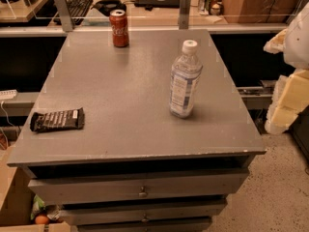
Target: Move blue plastic bottle near coke can
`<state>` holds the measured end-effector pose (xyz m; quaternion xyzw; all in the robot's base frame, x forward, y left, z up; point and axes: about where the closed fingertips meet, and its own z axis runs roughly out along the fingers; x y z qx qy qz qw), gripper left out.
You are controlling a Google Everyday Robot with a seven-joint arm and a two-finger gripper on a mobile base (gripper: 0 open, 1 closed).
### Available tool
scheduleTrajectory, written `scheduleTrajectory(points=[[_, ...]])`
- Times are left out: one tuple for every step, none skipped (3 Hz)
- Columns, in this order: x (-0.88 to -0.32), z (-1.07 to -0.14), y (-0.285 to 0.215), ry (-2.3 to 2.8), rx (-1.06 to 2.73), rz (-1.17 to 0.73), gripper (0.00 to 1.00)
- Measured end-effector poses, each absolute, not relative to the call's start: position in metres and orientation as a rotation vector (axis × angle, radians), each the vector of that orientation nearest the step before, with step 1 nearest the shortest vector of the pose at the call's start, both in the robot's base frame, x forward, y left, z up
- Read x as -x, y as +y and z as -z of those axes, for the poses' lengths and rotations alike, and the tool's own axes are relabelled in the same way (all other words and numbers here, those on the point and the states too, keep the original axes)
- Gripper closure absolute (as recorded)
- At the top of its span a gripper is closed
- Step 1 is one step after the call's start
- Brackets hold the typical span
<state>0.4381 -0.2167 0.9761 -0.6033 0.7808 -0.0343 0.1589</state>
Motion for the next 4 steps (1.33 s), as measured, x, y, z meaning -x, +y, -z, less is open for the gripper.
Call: scheduleTrajectory(points=[[-0.438,-0.976,-0.217,2.232,1.725,0.098,0.00],[-0.460,-0.973,-0.204,2.183,1.669,0.074,0.00],[-0.501,-0.956,-0.180,2.087,1.579,-0.032,0.00],[-0.527,-0.936,-0.155,2.014,1.498,-0.190,0.00]])
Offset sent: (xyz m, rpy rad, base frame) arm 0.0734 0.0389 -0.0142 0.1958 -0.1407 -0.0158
